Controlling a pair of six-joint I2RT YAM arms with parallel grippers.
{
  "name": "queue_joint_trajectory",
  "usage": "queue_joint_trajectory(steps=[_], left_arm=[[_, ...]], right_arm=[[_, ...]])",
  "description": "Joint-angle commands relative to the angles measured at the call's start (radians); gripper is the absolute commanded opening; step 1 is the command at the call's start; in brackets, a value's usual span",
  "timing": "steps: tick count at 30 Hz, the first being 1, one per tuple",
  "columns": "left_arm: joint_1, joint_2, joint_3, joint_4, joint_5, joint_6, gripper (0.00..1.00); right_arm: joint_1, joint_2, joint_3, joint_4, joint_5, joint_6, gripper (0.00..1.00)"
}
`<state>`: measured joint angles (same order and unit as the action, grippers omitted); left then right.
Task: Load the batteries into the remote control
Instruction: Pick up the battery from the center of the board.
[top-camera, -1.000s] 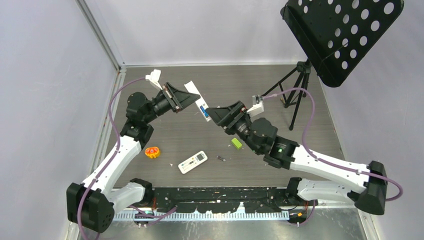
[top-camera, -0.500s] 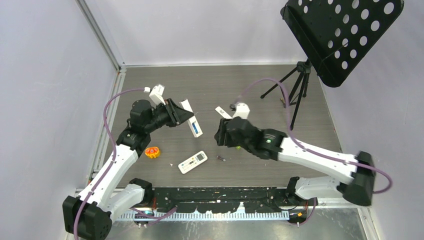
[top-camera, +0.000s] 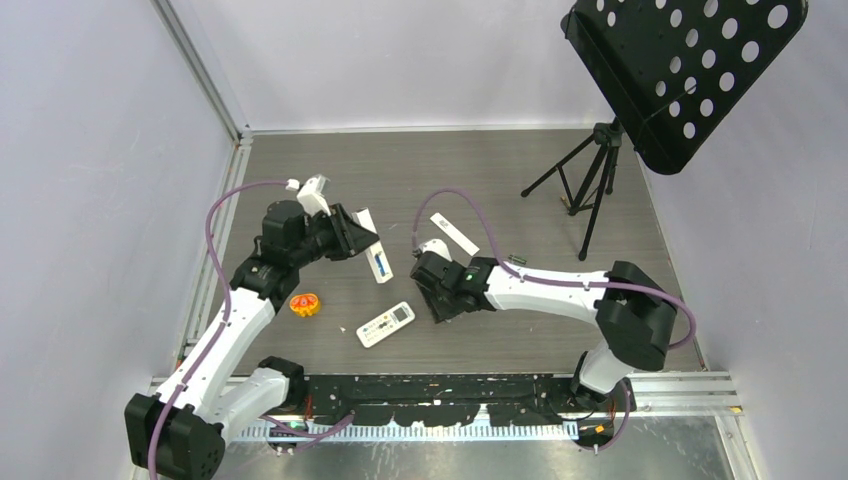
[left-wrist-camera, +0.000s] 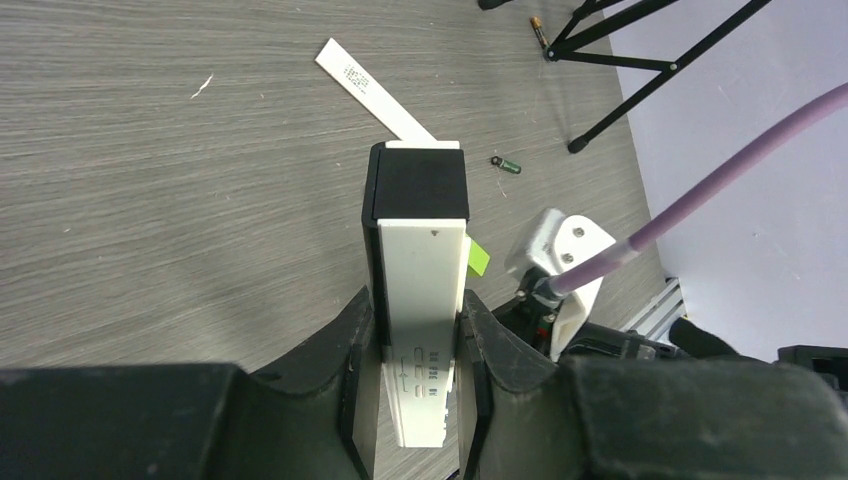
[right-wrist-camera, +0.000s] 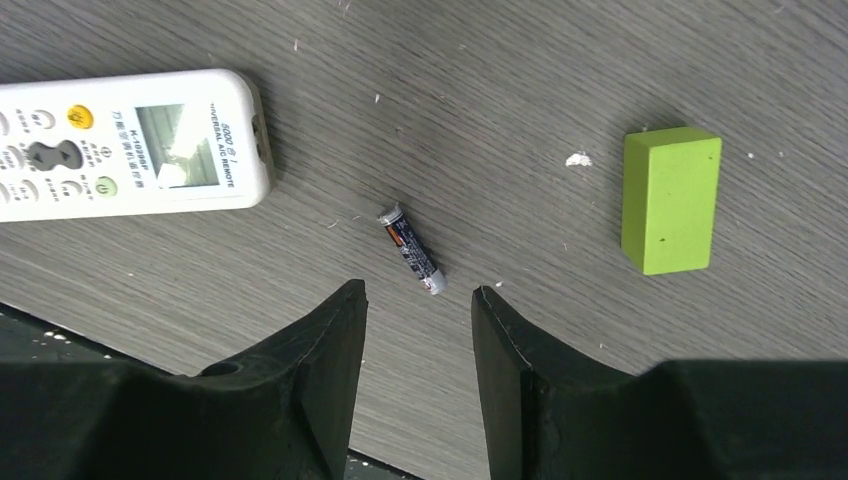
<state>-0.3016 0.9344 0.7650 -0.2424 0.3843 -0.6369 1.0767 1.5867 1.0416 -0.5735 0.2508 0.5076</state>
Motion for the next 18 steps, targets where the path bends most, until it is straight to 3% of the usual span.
queue_joint_trajectory(steps=[1,10,18], left_arm=[[0.011,-0.012,0.048,0.013,-0.004,0.031,0.00],[0.020,-0.008,0.046,0.008,0.002,0.031,0.00],[0.027,-0.011,0.046,0.007,0.016,0.030,0.00]], right_arm=[[0.005,0.040,0.024,0.049,-0.023,-0.061,0.48],[0.005,0.111,0.016,0.077,-0.045,-0.101,0.46],[0.003,0.142,0.008,0.080,-0.066,-0.098,0.36]])
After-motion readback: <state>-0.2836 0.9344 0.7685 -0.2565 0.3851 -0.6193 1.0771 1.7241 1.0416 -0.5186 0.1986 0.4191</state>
